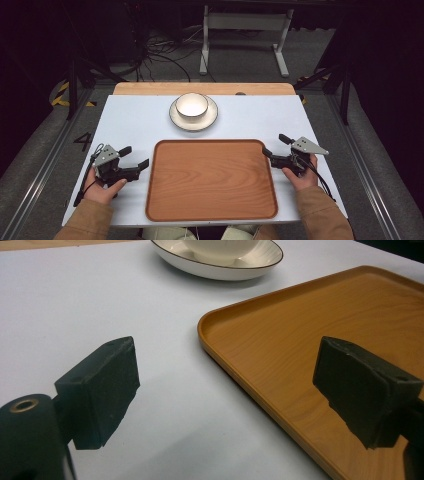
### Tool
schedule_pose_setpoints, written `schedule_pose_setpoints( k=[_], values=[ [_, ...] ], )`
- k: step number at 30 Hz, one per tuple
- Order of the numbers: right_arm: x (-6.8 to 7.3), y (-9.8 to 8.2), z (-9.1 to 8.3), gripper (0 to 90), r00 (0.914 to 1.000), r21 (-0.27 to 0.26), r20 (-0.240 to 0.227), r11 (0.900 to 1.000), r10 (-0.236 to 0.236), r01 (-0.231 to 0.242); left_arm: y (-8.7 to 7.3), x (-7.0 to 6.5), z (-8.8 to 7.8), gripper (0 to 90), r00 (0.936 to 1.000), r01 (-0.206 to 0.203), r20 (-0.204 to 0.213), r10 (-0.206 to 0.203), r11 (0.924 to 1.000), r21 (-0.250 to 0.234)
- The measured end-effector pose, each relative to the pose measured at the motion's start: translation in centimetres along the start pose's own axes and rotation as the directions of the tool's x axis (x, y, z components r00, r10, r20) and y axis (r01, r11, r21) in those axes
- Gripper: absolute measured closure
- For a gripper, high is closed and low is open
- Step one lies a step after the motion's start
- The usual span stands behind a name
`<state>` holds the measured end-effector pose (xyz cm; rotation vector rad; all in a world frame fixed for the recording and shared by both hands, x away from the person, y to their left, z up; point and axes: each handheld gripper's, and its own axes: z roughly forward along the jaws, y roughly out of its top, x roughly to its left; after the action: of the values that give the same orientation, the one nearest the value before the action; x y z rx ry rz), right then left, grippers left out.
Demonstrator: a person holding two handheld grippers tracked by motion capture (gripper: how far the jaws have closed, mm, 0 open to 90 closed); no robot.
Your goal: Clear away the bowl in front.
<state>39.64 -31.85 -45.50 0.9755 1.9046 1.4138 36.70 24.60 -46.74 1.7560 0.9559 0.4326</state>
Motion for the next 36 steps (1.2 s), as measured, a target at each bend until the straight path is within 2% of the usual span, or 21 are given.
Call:
schedule_pose_setpoints(
  k=[29,36],
  values=[
    [0.10,0.00,-0.01,11.6,0.9998,-0.001,-0.012,1.000,-0.014,0.014,0.07,-0.07,-0.02,13.9,1.0000,-0.009,0.001,0.009,1.0000,0.002],
    [0.03,0.00,0.00,11.3,0.9999,-0.003,-0.011,1.000,-0.012,0.012,0.89,-0.09,-0.17,14.0,0.9999,-0.012,-0.004,0.012,0.9999,-0.010]
  ],
)
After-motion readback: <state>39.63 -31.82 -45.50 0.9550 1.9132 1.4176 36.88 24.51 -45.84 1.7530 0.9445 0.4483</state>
